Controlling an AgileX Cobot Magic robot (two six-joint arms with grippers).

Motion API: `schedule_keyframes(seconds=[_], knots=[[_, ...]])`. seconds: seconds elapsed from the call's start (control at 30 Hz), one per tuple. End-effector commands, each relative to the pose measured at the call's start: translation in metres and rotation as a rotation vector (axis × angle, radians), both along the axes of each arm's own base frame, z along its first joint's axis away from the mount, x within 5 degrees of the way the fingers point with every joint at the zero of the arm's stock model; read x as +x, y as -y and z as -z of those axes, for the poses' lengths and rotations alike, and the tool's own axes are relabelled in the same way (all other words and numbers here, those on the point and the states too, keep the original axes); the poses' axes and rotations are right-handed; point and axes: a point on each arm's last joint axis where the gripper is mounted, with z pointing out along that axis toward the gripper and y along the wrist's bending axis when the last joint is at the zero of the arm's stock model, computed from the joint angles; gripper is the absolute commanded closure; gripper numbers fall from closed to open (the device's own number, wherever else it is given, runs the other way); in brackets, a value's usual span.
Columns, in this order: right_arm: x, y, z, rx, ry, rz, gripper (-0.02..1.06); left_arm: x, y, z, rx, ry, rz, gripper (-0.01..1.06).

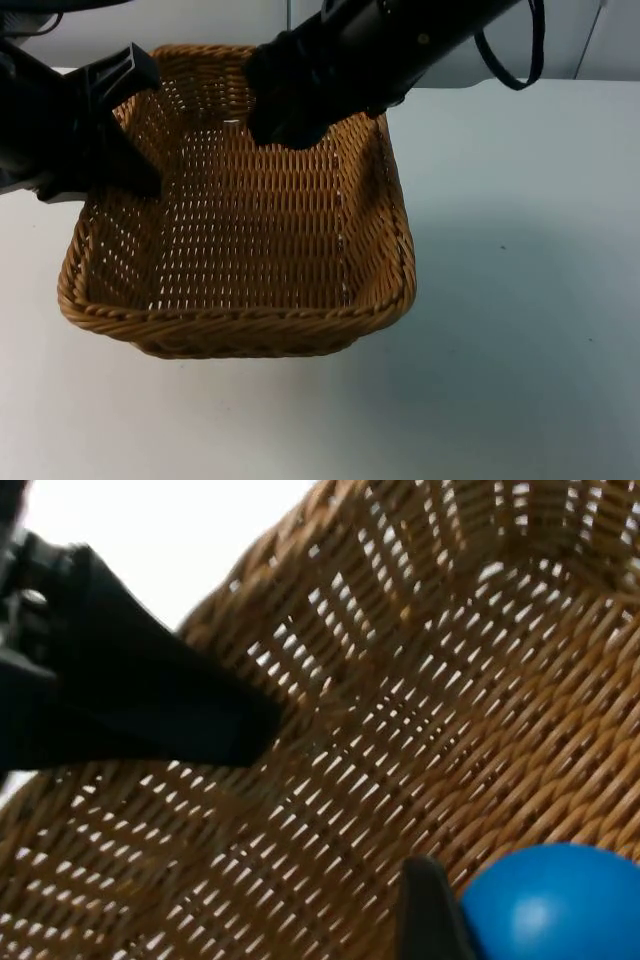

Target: Pick up the basket with the left hand and place the ball into the basket with the right hand.

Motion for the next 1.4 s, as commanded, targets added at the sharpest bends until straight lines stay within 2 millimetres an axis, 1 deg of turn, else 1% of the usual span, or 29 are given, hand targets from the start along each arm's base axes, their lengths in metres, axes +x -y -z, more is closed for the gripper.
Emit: schedule_keyframes(seconds=[0.0,0.13,0.27,0.4,0.73,0.97,1.03,1.1,1.13,1.2,1.23,1.27,1.37], knots=[[0.002,-0.004,0.002,0.007,0.014,-0.001,1.05,-0.001,0.001,-0.006,-0.027,0.003,-0.011,1.05],[0.004,-0.005,0.009,-0.001,0.009,0.002,1.05,-0.001,0.001,-0.006,-0.029,0.002,-0.013,1.05],[0.007,-0.007,0.022,-0.016,-0.013,0.006,1.05,-0.001,0.001,-0.006,-0.031,0.001,-0.013,1.05],[0.008,-0.008,0.03,-0.028,-0.024,0.003,1.05,-0.001,0.001,-0.006,-0.031,0.001,-0.013,1.05],[0.01,-0.008,0.03,-0.035,0.016,-0.023,1.05,-0.001,0.001,-0.006,-0.032,0.0,-0.011,1.05],[0.01,-0.01,0.028,-0.006,0.027,-0.031,1.05,-0.001,0.001,-0.006,-0.034,-0.001,-0.014,1.05],[0.01,-0.011,0.027,0.005,0.026,-0.034,1.01,-0.001,0.001,-0.006,-0.036,-0.002,-0.016,1.05],[0.01,-0.011,0.027,0.004,0.027,-0.036,0.9,-0.001,0.001,-0.006,-0.036,-0.002,-0.016,1.05],[0.01,-0.011,0.027,0.004,0.027,-0.036,0.9,-0.001,0.001,-0.006,-0.036,-0.002,-0.016,1.05],[0.01,-0.011,0.027,0.004,0.027,-0.036,0.77,-0.001,0.001,-0.006,-0.036,-0.002,-0.016,1.05],[0.01,-0.011,0.027,0.003,0.028,-0.038,0.68,-0.001,0.001,-0.006,-0.036,-0.002,-0.016,1.05],[0.01,-0.011,0.027,0.003,0.026,-0.039,0.64,-0.001,0.001,-0.006,-0.036,-0.002,-0.016,1.05],[0.009,-0.011,0.028,0.002,0.025,-0.039,0.63,-0.001,0.001,-0.006,-0.036,-0.002,-0.016,1.05]])
